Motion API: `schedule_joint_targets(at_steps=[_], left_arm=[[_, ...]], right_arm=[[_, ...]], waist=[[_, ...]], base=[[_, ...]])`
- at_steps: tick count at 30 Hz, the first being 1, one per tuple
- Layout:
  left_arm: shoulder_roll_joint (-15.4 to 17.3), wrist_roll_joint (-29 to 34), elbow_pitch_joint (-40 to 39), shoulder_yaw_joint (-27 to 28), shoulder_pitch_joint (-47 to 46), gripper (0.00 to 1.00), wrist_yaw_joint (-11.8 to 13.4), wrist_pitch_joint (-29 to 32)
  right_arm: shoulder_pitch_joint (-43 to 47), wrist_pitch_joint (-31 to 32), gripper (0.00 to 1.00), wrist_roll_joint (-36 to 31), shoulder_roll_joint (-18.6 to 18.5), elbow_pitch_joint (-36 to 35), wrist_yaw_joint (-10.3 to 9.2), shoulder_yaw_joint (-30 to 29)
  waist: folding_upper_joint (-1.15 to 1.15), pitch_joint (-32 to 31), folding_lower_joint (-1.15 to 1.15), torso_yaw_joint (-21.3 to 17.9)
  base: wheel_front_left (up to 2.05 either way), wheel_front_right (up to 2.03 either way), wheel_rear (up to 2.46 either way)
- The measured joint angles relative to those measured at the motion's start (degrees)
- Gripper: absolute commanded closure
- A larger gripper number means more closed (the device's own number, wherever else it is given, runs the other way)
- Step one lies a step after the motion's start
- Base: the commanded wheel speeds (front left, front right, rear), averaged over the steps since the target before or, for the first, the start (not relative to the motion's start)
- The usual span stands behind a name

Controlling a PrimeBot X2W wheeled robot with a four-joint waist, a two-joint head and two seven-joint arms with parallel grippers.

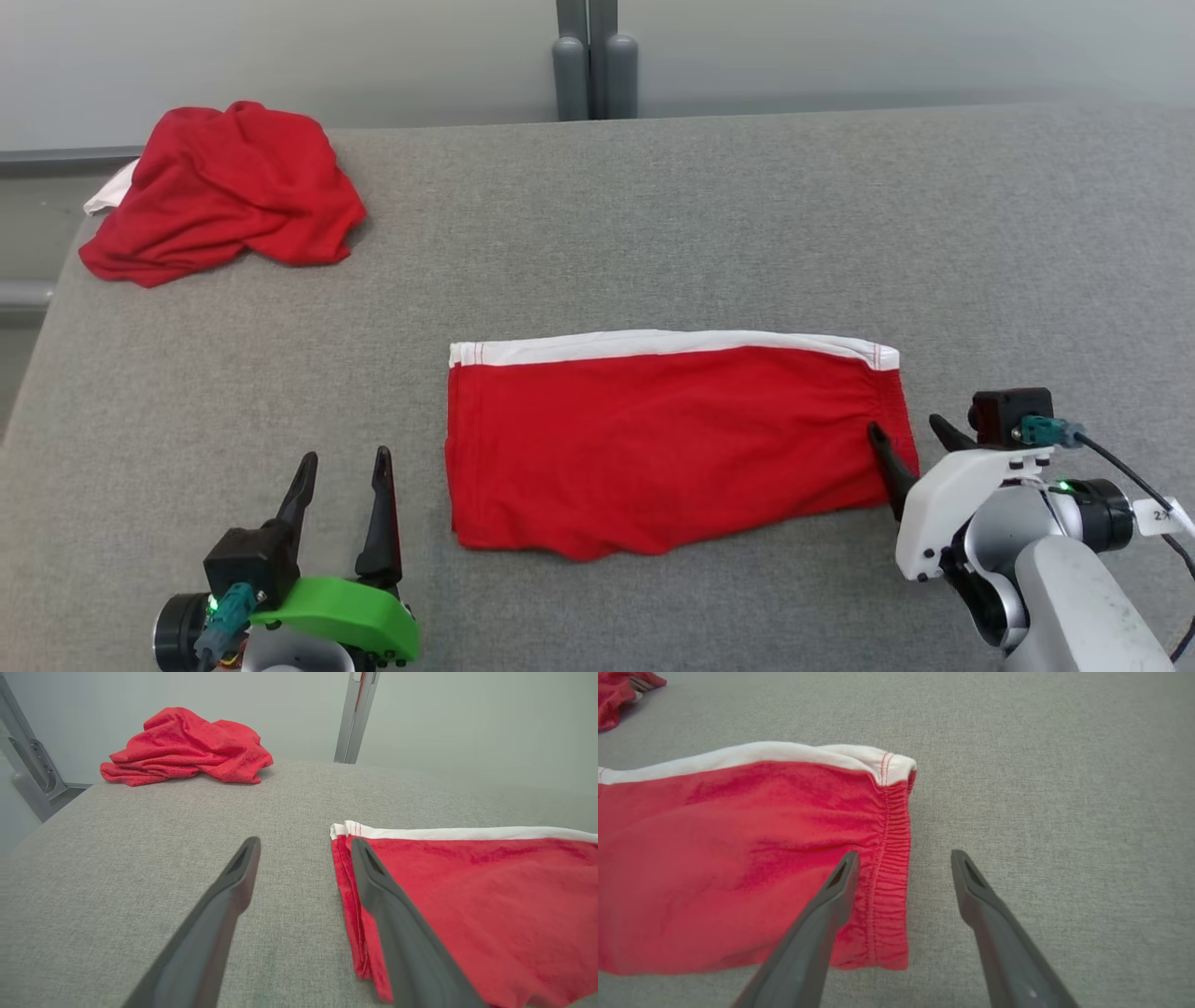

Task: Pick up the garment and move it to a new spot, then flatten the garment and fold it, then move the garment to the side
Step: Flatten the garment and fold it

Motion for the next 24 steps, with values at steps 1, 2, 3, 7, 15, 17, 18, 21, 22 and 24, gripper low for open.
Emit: schedule_joint_targets(at_steps=[1, 2, 3, 7, 15, 17, 18, 21, 22, 24], left_arm=[[-0.07, -0.04, 0.03, 0.15, 0.05, 0.00, 0.00, -0.07], [-0.12, -0.07, 0.03, 0.25, 0.13, 0.00, 0.00, -0.12], [-0.16, -0.07, 0.09, 0.37, 0.22, 0.00, 0.00, -0.44], [-0.56, -0.05, 0.15, 0.77, 0.34, 0.00, -0.01, -0.51], [-1.09, 0.07, 0.40, 1.78, 0.35, 0.00, -0.26, -0.67], [-1.11, 0.15, 0.47, 2.10, 0.35, 0.00, -0.34, -0.75], [-1.15, 0.27, 0.46, 2.20, 0.35, 0.00, -0.34, -0.76], [-1.33, 0.47, 0.35, 2.46, 0.35, 0.00, -0.41, -0.77], [-1.33, 0.55, 0.32, 2.58, 0.35, 0.00, -0.40, -0.78], [-1.33, 0.65, 0.25, 2.80, 0.35, 0.00, -0.44, -0.83]], right_arm=[[-0.83, 0.80, 0.00, 0.79, -0.52, 1.15, 0.00, 0.66], [-1.47, 1.48, 0.00, 1.40, -0.90, 2.01, 0.00, 1.23], [-2.24, 2.31, 0.00, 2.07, -1.35, 3.08, 0.00, 1.93], [-4.67, 5.12, 0.00, 5.38, -2.72, 6.47, 0.00, 4.12], [-7.86, 9.56, 0.63, 13.34, -4.45, 9.92, -0.01, 8.91], [-8.55, 9.58, 0.73, 14.54, -4.77, 10.55, 0.00, 9.92], [-8.83, 9.40, 0.81, 15.22, -4.93, 10.85, 0.00, 10.17], [-9.70, 8.96, 1.00, 17.56, -5.34, 11.07, 0.01, 11.33], [-9.94, 8.98, 1.00, 18.31, -5.53, 10.98, 0.02, 11.77], [-10.44, 9.00, 1.00, 19.81, -6.65, 10.43, 0.02, 12.55]], waist=[[0.00, 0.11, 0.00, 0.38], [0.00, 0.21, 0.00, 0.67], [0.00, 0.34, 0.00, 1.01], [0.00, 0.81, 0.00, 2.17], [0.00, 1.64, 0.00, 2.86], [0.00, 1.77, 0.00, 2.65], [0.00, 1.83, 0.00, 2.51], [0.00, 1.97, 0.00, 1.90], [0.00, 2.01, 0.00, 1.67], [0.00, 2.13, 0.00, 0.96]], base=[[0.00, 0.00, 0.00], [0.00, 0.00, 0.00], [0.00, 0.00, 0.00], [0.00, 0.00, 0.00], [0.00, 0.00, 0.00], [0.00, 0.00, 0.00], [0.00, 0.00, 0.00], [0.00, 0.00, 0.00], [0.00, 0.00, 0.00], [0.00, 0.00, 0.00]])
